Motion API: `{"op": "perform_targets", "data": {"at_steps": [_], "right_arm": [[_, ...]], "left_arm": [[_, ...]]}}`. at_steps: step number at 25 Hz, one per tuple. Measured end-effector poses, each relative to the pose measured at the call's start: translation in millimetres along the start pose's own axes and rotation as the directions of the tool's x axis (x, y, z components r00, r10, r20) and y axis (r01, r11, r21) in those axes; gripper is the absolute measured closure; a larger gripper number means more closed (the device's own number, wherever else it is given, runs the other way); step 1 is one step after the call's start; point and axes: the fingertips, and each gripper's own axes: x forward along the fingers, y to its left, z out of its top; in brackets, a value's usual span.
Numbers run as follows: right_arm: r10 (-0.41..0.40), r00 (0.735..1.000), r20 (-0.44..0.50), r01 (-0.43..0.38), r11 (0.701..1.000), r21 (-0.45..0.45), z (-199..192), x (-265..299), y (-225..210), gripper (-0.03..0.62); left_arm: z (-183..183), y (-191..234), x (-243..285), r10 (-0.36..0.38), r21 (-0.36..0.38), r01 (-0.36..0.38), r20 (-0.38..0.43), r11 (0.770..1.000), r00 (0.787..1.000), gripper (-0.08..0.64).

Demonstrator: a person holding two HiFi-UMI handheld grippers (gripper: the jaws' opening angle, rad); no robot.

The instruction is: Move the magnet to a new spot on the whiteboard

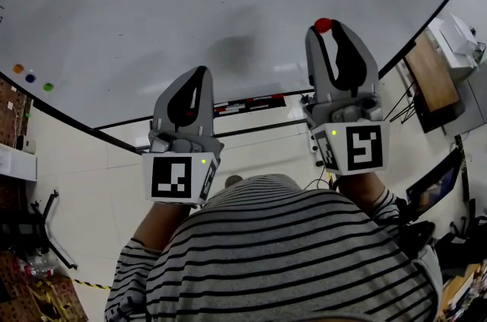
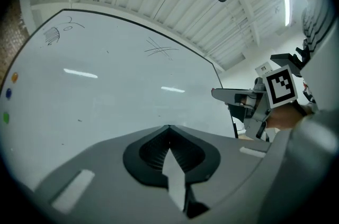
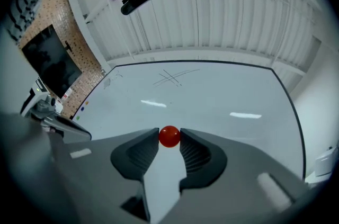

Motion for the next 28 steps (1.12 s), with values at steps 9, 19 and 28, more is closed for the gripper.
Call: {"op": "perform_targets", "data": {"at_steps": [9, 19, 28], "right_arm": [[0.074, 0.995, -0.069, -0.064, 0.989, 0.133, -5, -95, -6, 0.472], [0.127, 0.991, -0.03, -0.12, 0.976, 0.181, 12, -131, 1, 0.472], [0.142, 0.989, -0.033, -0.134, 0.974, 0.181, 6, -127, 4, 0.472]], "left_arm": [[-8, -72, -48, 0.073, -0.041, -0.074, -0.029, 0.996, 0.997, 0.545], [-7, -109, -85, 0.116, 0.045, -0.113, -0.072, 0.993, 0.991, 0.545], [-10, -103, -84, 0.154, 0.008, -0.154, -0.071, 0.988, 0.986, 0.545]]}}
